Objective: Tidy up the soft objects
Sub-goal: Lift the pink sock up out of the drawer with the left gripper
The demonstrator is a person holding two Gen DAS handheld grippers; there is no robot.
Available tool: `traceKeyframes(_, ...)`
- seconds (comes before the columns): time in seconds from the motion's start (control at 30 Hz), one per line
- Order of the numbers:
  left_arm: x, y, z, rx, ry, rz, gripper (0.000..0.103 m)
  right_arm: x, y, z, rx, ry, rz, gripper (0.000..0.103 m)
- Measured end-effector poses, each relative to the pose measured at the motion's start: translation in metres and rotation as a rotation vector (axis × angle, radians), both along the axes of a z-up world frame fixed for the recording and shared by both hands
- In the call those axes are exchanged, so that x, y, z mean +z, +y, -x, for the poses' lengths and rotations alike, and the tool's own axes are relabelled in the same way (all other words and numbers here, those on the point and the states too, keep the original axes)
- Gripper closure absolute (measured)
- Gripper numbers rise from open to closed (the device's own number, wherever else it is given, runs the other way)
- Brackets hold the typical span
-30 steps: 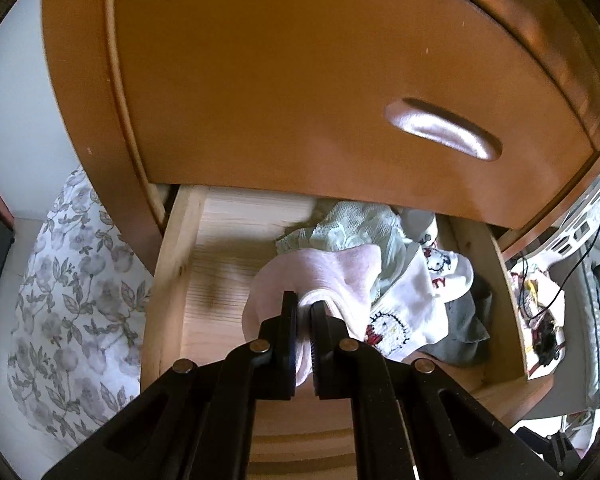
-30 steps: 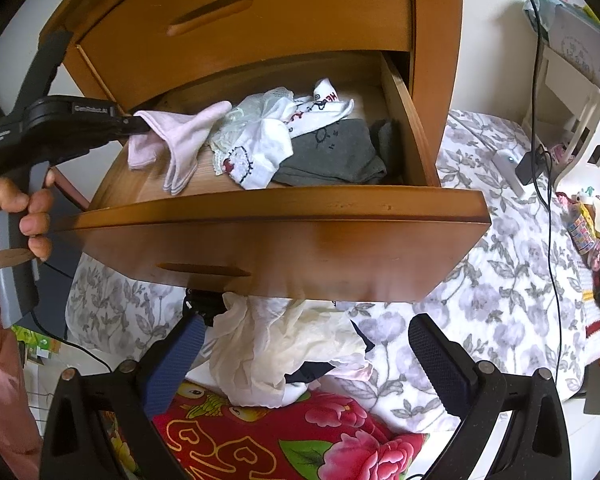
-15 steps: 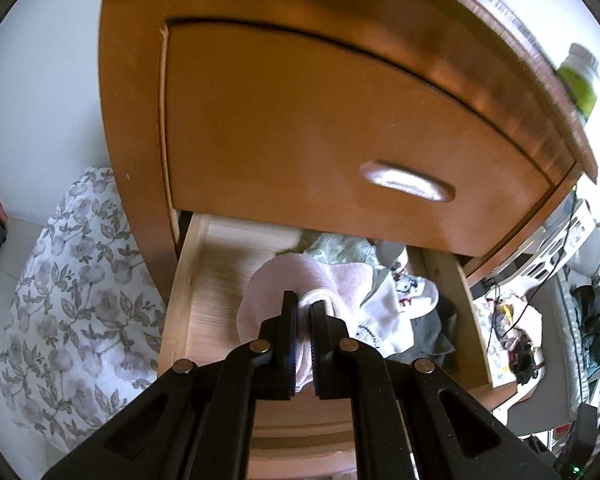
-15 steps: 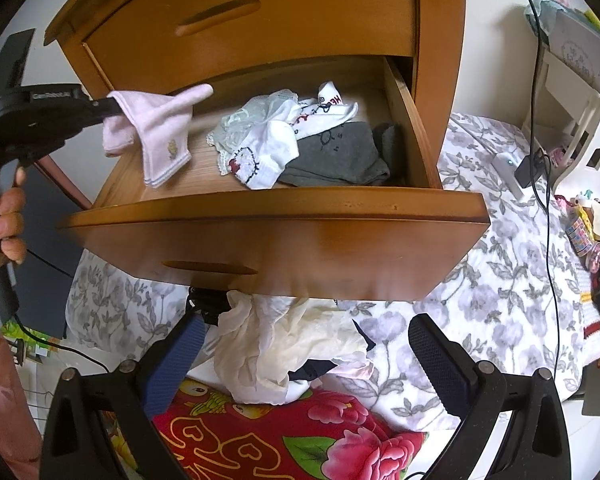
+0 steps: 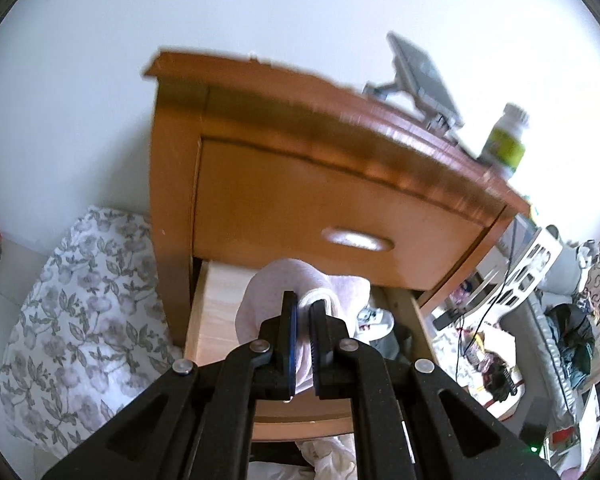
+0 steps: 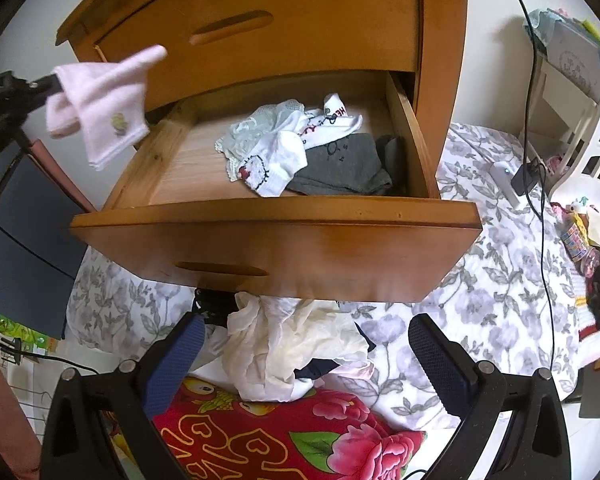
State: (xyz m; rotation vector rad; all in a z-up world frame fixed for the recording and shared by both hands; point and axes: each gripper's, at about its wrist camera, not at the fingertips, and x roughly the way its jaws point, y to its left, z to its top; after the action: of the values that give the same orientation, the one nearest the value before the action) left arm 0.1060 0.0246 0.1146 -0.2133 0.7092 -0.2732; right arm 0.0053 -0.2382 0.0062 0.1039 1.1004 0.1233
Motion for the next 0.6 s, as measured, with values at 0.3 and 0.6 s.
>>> traceKeyframes(0.3, 0.033, 0.024, 0.036, 0.016, -0.102, 0.019, 0.098, 0.01, 0.008, 0.007, 0.012, -0.021, 0.008, 0.0)
traceKeyframes(0.6, 0.036, 0.042, 0.065, 0.033, -0.119, 0.039, 0.098, 0.019, 0.015, 0.016, 0.019, -0.04, 0.016, 0.0)
